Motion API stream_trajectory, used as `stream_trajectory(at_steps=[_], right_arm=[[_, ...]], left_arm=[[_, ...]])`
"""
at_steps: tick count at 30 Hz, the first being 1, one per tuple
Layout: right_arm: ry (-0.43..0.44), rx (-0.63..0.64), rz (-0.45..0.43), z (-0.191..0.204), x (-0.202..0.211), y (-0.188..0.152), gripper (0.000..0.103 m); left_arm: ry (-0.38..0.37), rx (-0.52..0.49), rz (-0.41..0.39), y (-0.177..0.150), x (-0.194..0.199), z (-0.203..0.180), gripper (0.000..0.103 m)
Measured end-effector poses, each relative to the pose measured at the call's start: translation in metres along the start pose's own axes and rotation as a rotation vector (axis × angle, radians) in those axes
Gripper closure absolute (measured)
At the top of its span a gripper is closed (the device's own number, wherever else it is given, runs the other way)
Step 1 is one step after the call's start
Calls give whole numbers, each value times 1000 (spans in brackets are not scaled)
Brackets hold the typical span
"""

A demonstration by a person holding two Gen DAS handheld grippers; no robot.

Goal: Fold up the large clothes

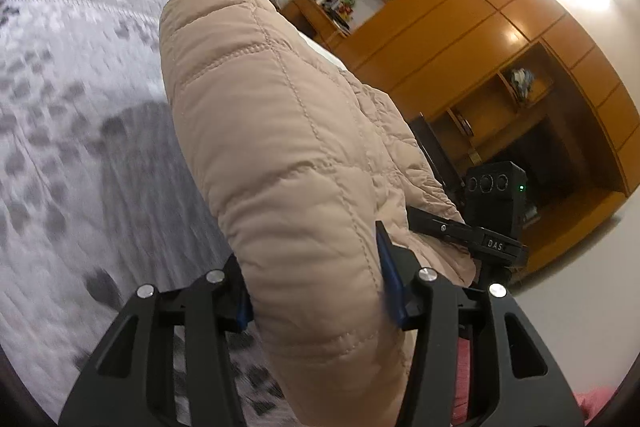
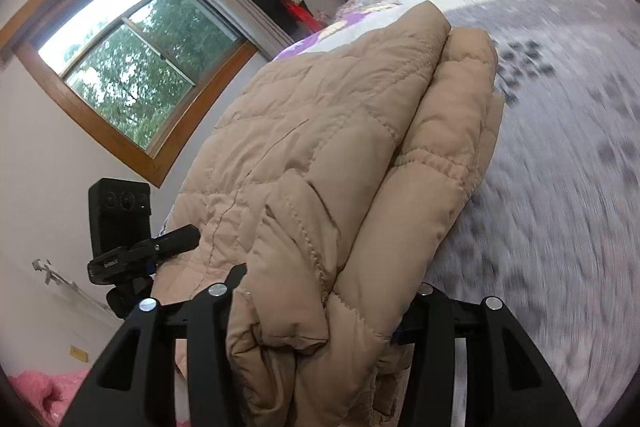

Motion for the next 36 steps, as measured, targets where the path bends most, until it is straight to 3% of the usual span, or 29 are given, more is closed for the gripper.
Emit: stream_trajectory(at_steps=[9, 13, 17, 21, 26, 31, 36], right_arm=[[-55, 126, -1, 16, -60, 78, 55], [-38, 105, 22, 2, -91, 103, 55], [-31, 64, 66, -23, -117, 108, 55], [-28, 37, 97, -43, -135, 102, 50], [-30, 0, 101, -57, -126, 93, 37], [-85, 28, 64, -57, -93, 86, 28], [-110, 71, 22, -52, -53, 66, 28]], left_arm=[[63, 24, -92, 57, 9, 56, 54], [97, 33, -109, 78, 7, 84, 54], [117, 71, -87, 81, -1, 114, 54], [114, 145, -47, 65, -11, 147, 49], [124, 155, -29, 63, -7, 148, 44], [203, 154, -17, 61, 6, 135, 37], [285, 102, -32, 39, 38, 116, 35]])
Point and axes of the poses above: each gripper's, at about its wrist camera, not at the fingertips, and x roughly against the way its jaws point, z to its left, y to its top, the point moved 2 cm from there along -x, roughly the way its jaws point, and after that the axes turned 7 degrees about -x, right-handed, at the moved point
